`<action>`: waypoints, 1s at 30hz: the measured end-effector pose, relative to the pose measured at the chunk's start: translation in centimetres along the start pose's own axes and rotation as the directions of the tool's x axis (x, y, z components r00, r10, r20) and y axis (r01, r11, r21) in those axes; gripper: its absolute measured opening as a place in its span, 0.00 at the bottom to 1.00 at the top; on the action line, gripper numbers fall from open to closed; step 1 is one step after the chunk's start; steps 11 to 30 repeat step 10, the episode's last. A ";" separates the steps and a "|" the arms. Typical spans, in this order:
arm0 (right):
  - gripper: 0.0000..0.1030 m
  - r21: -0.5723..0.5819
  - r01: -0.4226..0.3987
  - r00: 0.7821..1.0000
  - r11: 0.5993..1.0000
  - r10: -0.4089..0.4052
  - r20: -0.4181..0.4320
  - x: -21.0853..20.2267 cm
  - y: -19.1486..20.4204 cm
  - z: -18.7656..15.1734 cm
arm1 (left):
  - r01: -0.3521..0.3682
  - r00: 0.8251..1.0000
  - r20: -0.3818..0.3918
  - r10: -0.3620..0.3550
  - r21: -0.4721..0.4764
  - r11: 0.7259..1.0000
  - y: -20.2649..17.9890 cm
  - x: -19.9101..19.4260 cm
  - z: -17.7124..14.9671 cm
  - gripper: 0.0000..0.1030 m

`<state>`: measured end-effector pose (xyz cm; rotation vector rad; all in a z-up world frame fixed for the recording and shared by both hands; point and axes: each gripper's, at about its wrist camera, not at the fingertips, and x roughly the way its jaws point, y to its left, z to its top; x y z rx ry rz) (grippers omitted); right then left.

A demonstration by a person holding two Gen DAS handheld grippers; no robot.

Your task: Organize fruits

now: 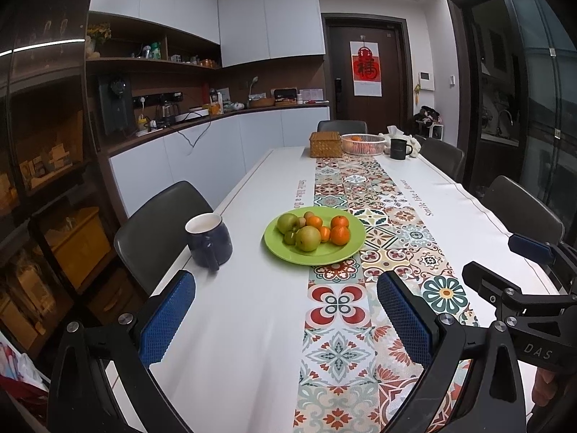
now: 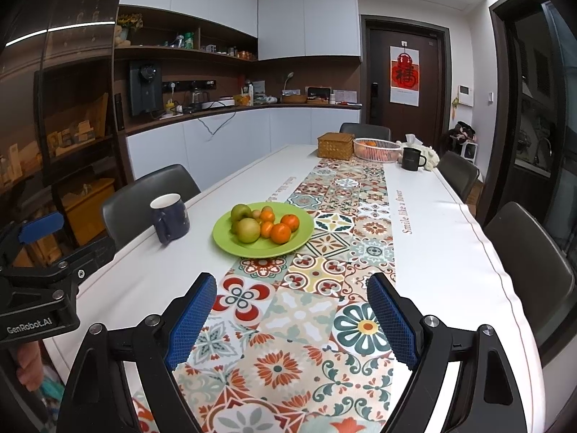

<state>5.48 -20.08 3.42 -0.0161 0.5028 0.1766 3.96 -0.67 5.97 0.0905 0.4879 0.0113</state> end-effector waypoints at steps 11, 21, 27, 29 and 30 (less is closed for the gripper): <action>0.84 0.000 -0.001 1.000 1.000 0.001 -0.003 0.1 0.0 -0.1 | -0.003 1.000 -0.010 0.003 -0.005 1.000 -0.1 0.4 -0.3 1.00; 0.84 0.000 -0.001 1.000 1.000 0.001 -0.003 0.1 0.0 -0.1 | -0.003 1.000 -0.010 0.003 -0.005 1.000 -0.1 0.4 -0.3 1.00; 0.84 0.000 -0.001 1.000 1.000 0.001 -0.003 0.1 0.0 -0.1 | -0.003 1.000 -0.010 0.003 -0.005 1.000 -0.1 0.4 -0.3 1.00; 0.84 0.000 -0.001 1.000 1.000 0.001 -0.003 0.1 0.0 -0.1 | -0.003 1.000 -0.010 0.003 -0.005 1.000 -0.1 0.4 -0.3 1.00; 0.84 0.000 -0.001 1.000 1.000 0.001 -0.003 0.1 0.0 -0.1 | -0.003 1.000 -0.010 0.003 -0.005 1.000 -0.1 0.4 -0.3 1.00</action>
